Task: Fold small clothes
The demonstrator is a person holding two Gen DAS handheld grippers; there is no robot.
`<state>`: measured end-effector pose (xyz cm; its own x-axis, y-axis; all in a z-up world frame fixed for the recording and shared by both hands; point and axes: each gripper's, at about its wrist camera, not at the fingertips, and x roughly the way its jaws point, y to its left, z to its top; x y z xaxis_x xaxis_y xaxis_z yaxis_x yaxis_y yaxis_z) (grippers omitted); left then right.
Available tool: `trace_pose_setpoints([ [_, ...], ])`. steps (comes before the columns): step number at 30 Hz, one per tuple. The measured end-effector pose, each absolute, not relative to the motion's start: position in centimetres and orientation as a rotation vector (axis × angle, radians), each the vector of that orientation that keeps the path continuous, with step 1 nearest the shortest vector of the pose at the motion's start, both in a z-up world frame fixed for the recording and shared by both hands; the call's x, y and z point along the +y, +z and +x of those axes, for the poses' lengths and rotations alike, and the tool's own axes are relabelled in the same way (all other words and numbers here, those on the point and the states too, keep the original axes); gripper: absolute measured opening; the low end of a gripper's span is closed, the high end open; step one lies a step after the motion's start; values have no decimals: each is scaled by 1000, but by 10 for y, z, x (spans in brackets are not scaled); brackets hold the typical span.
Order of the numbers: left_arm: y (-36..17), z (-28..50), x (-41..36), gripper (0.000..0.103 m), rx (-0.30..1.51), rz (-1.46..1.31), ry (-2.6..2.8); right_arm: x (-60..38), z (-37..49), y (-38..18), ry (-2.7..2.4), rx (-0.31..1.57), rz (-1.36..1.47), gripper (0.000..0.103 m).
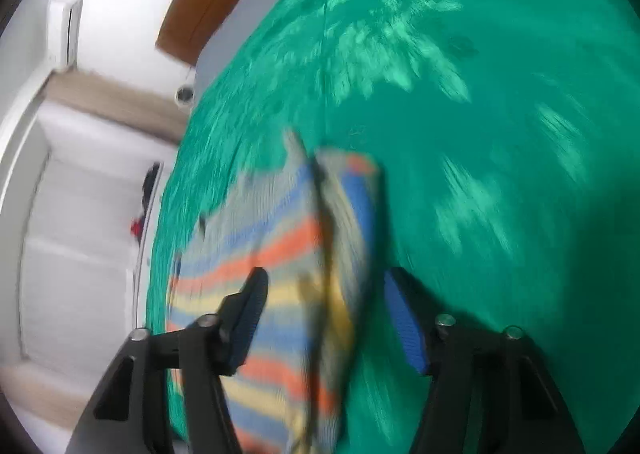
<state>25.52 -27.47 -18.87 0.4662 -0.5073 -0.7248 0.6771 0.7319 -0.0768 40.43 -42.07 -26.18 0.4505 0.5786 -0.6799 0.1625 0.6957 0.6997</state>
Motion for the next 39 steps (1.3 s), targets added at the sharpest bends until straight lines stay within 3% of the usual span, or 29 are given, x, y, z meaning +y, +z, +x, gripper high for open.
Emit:
trace_pose_setpoints([
  [5, -159, 250, -188, 11, 788, -10, -668, -372, 407, -207, 303, 1067, 600, 8],
  [11, -151, 236, -69, 11, 796, -259, -511, -242, 424, -149, 482, 1065, 443, 8],
  [16, -171, 238, 8, 11, 830, -392, -355, -119, 449, -168, 573, 1129, 335, 8],
  [22, -192, 241, 52, 12, 877, -482, -266, -44, 456, -202, 580, 1176, 289, 8],
  [23, -193, 242, 53, 15, 881, -479, -259, -42, 459, -207, 588, 1174, 304, 9],
  [25, -193, 242, 57, 30, 902, -463, -222, -39, 458, -211, 649, 1160, 383, 25],
  [27, -191, 230, 69, 57, 900, -471, -185, -44, 454, -211, 688, 1149, 461, 42],
  [28, -189, 226, 75, 61, 888, -491, -185, -49, 449, -206, 699, 1130, 480, 43],
  [33, -184, 229, 76, 67, 876, -472, -226, -86, 408, -174, 663, 1056, 341, 43],
  [39, -201, 271, 61, 65, 945, -330, -162, -116, 317, -170, 661, 1016, 136, 44],
])
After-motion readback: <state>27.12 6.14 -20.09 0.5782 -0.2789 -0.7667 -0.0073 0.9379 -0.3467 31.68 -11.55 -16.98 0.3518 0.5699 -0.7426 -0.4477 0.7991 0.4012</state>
